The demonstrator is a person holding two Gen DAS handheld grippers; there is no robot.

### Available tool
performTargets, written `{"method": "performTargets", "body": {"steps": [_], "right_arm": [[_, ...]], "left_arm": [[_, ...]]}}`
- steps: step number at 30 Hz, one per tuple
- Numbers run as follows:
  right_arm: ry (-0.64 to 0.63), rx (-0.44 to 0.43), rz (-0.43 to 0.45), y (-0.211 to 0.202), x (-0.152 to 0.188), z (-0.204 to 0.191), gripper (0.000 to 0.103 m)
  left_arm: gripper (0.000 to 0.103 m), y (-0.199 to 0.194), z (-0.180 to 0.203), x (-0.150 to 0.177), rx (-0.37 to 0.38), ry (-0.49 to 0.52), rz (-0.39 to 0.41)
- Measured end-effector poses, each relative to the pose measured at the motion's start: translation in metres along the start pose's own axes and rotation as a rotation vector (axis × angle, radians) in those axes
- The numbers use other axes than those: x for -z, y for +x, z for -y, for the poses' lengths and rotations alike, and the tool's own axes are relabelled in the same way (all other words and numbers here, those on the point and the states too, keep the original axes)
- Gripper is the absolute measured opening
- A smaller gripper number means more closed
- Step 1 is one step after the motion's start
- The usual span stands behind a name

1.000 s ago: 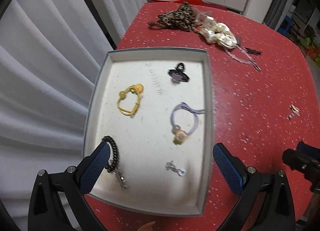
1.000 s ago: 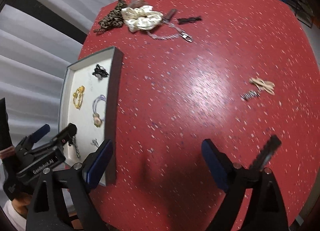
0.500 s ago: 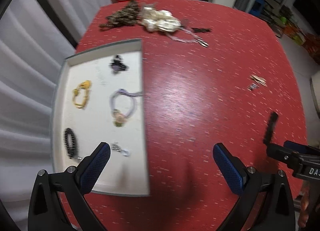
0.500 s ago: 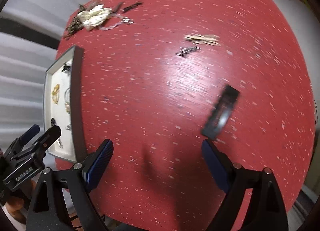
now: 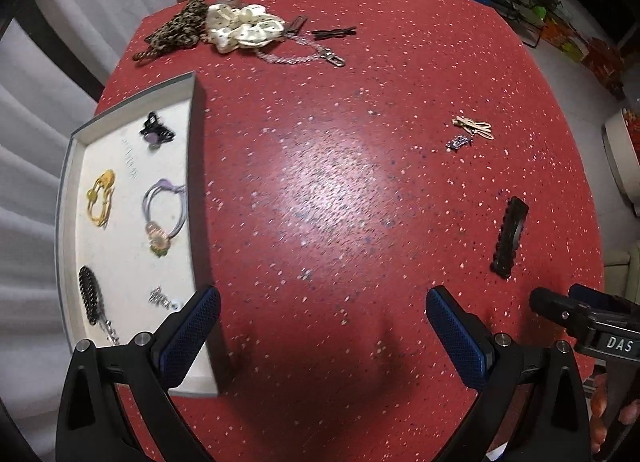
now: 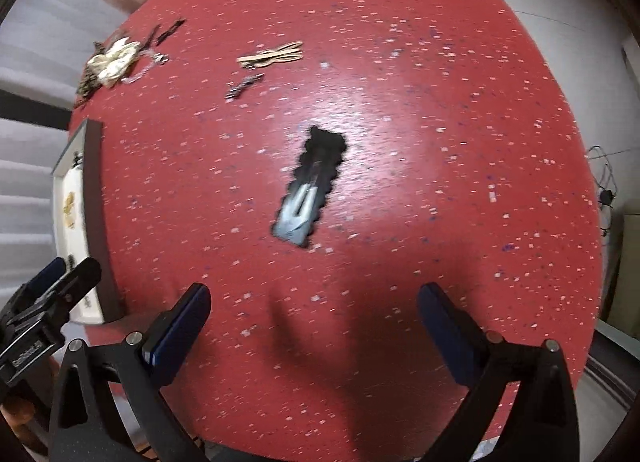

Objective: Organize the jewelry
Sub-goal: 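Move both open tools back over the silver charm and black snap clip, then grasp the silver charm with the left tool while the right tool grasps the black scalloped snap clip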

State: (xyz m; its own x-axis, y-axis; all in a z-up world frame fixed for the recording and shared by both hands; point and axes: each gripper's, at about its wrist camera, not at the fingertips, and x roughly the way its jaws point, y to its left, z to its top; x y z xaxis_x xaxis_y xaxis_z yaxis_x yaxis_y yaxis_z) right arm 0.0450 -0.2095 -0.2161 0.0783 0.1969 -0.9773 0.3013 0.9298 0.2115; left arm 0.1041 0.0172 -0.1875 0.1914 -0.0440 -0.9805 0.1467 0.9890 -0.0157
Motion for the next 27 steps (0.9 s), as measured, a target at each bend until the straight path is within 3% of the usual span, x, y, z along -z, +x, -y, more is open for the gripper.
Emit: {"method": "performTargets", "body": {"steps": [12, 20, 27], "right_arm": [[0.059, 0.089, 0.067, 0.025, -0.029, -0.01, 0.103], [-0.031, 0.199, 0.109, 0.047, -0.039, -0.029, 0.103], [-0.057, 0.243, 0.12, 0.051, -0.039, -0.014, 0.103]], "left_arm": [[0.103, 0.017, 0.019, -0.047, 0.035, 0.026, 0.052], [0.103, 0.031, 0.038, -0.073, 0.08, 0.075, 0.085], [0.103, 0.048, 0.074, -0.093, 0.13, 0.176, 0.097]]}}
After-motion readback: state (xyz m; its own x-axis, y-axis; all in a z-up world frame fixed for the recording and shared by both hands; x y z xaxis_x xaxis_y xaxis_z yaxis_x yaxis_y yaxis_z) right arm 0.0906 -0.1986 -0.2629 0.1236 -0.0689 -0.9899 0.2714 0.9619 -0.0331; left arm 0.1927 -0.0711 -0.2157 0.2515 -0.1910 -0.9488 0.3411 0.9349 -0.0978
